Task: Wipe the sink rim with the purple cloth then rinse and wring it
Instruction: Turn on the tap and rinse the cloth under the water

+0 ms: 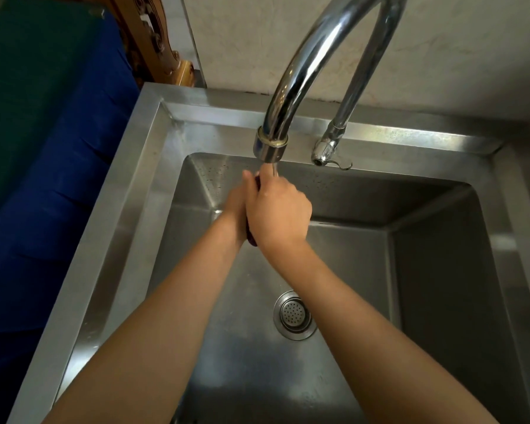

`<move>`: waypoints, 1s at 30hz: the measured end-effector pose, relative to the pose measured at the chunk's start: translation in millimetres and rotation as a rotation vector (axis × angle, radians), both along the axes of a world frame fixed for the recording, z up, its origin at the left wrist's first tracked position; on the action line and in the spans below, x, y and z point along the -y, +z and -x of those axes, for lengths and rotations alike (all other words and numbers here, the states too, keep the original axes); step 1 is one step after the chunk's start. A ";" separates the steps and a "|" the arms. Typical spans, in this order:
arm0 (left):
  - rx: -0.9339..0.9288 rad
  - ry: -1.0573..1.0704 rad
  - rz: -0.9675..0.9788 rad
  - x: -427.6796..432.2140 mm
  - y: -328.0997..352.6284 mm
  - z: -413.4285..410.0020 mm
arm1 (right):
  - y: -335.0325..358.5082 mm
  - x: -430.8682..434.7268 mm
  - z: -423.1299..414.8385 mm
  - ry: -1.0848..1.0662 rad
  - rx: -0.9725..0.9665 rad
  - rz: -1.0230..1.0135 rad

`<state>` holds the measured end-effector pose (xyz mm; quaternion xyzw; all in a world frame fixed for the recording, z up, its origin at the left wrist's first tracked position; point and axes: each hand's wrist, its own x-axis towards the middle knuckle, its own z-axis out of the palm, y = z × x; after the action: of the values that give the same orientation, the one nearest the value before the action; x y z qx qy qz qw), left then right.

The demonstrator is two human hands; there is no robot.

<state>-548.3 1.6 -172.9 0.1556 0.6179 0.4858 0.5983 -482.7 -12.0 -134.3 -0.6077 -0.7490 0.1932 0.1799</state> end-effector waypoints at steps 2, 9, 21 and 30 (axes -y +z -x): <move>0.011 0.014 0.037 5.0 3.6 -7.0 | 4.6 -12.2 -0.1 0.010 0.060 -0.002; 0.033 0.040 0.127 11.5 16.6 -22.8 | 8.9 -53.9 -9.6 -0.007 0.055 0.266; -0.137 0.204 -0.021 32.4 -6.8 5.4 | -27.8 -29.0 -57.5 -0.004 -0.624 0.356; 0.128 0.165 0.023 33.2 0.9 15.4 | -31.3 -17.5 -69.8 -0.036 -1.108 0.661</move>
<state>-563.7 -31.6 -172.0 0.0659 0.5945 0.5353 0.5964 -412.9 5.5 -165.6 -0.4540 -0.4358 0.6957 0.3465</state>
